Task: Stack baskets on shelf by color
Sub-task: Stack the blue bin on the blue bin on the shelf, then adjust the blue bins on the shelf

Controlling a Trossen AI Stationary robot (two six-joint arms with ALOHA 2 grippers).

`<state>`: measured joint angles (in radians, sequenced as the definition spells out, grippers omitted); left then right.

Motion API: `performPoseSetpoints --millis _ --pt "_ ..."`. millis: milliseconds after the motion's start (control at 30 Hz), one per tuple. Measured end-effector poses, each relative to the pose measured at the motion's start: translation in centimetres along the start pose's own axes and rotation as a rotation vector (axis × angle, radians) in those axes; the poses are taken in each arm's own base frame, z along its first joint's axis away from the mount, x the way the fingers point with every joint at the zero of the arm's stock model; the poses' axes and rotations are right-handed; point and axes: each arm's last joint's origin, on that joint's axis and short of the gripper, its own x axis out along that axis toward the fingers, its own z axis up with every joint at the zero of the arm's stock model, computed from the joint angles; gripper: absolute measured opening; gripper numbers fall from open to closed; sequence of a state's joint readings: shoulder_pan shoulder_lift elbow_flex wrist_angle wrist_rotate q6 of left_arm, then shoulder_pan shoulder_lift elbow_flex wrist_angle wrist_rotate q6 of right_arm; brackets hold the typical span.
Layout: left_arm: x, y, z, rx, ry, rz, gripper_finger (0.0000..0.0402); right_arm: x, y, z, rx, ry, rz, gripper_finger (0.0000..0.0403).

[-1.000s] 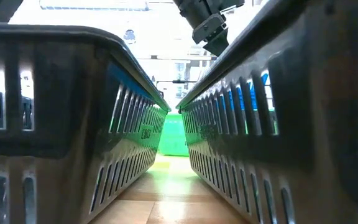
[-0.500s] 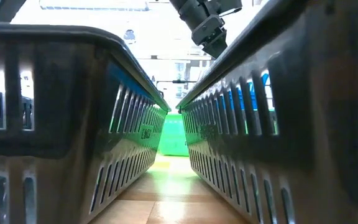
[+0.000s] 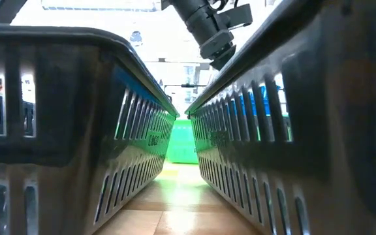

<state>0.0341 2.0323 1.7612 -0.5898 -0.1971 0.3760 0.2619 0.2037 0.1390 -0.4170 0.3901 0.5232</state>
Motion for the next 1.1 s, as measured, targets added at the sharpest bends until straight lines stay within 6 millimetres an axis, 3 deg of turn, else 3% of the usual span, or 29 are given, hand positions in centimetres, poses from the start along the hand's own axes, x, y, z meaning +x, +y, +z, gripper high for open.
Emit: performPoseSetpoints --millis 200,500,567,667,833,1000,1100 --pt "0.0 0.0 0.3 -0.031 -0.036 -0.013 0.0021 0.0 0.0 0.0 0.002 0.004 0.008 0.0050" --pt "-0.2 -0.8 0.4 -0.029 -0.021 -0.023 0.0127 0.0 0.1 -0.1 0.002 0.017 0.028 0.0050" --pt "-0.7 -0.8 0.6 -0.044 0.001 0.046 0.0143 0.0 0.1 -0.1 0.001 0.017 0.029 0.0050" --pt "-2.7 -0.5 1.4 -0.116 0.021 0.286 0.0150 0.0 0.1 -0.1 0.000 0.017 0.029 0.0050" --pt "-5.3 1.9 0.8 -0.296 0.052 0.501 0.0108 0.0 0.1 -0.1 0.000 0.017 0.028 0.0050" --pt "-4.3 5.7 -2.5 -0.485 0.179 0.474 0.0014 0.0 0.1 -0.1 0.000 0.017 0.029 0.0050" --pt "-2.7 6.9 -4.0 -0.584 0.209 0.369 0.0008 0.0 0.1 -0.1 0.000 0.017 0.029 0.0050"
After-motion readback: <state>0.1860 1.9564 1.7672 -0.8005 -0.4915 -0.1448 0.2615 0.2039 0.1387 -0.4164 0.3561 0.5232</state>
